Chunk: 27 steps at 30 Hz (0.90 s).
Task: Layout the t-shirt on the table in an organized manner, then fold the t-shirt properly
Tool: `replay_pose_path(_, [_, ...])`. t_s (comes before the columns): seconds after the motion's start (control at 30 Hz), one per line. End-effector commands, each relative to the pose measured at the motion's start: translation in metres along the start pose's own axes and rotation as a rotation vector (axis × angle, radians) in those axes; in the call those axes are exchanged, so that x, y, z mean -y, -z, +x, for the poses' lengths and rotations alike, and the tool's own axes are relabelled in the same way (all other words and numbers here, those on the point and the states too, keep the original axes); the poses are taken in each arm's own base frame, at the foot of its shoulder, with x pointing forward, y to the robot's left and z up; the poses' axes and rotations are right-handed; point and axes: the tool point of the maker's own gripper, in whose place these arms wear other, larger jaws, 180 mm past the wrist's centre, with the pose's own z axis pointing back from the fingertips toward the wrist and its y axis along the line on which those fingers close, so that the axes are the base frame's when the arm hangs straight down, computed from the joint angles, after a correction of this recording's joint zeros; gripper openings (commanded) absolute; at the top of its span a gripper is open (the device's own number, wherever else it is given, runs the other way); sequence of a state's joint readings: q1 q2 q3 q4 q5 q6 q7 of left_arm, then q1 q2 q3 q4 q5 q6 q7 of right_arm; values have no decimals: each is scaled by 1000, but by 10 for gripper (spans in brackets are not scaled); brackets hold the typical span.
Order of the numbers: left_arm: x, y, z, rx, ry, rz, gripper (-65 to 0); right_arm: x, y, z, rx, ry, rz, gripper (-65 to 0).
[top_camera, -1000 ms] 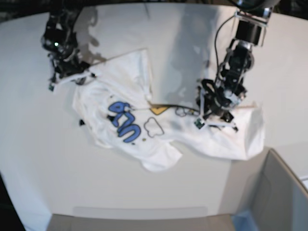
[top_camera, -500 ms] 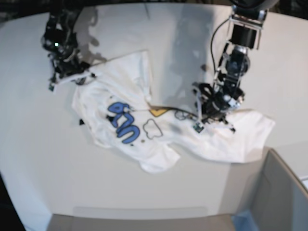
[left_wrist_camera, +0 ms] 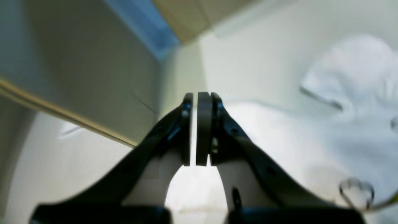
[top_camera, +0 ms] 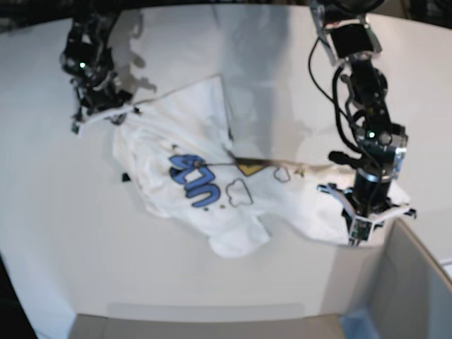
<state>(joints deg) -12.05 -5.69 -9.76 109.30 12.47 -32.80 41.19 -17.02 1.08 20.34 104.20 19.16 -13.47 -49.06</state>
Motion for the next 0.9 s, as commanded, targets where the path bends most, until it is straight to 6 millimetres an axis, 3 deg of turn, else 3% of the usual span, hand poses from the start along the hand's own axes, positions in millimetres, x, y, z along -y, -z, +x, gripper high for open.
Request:
replay_pose_path(0.0, [-4, -4, 26, 81, -3, 13, -632, 1, -3, 7, 23, -8, -3, -471])
replay_pose_path(0.1, [9, 1, 52, 137, 18, -20, -632, 2, -3, 5, 18, -10, -7, -471])
replay_pose_path(0.23, [38, 14, 43, 102, 41, -101, -630, 4, -4, 1, 11, -10, -11, -471])
replay_pose_path(0.33, [50, 15, 13, 27, 37, -131, -606, 5, -4, 0, 7, -10, -12, -471])
replay_pose_path(0.43, [36, 10, -21, -67, 47, -71, -514, 4, -4, 2, 12, -10, -10, -471])
replay_pose_path(0.5, [33, 6, -32, -92, 43, -44, -465, 2, -3, 2, 13, -12, -7, -471])
replay_pose_path(0.73, [56, -6, -63, -62, 49, -102, -492, -3, -2, 10, 29, -14, 5, -471])
replay_pose_path(0.87, [66, -13, -102, -85, 243, -160, -421, -2, -2, 8, 23, -14, 4, -471])
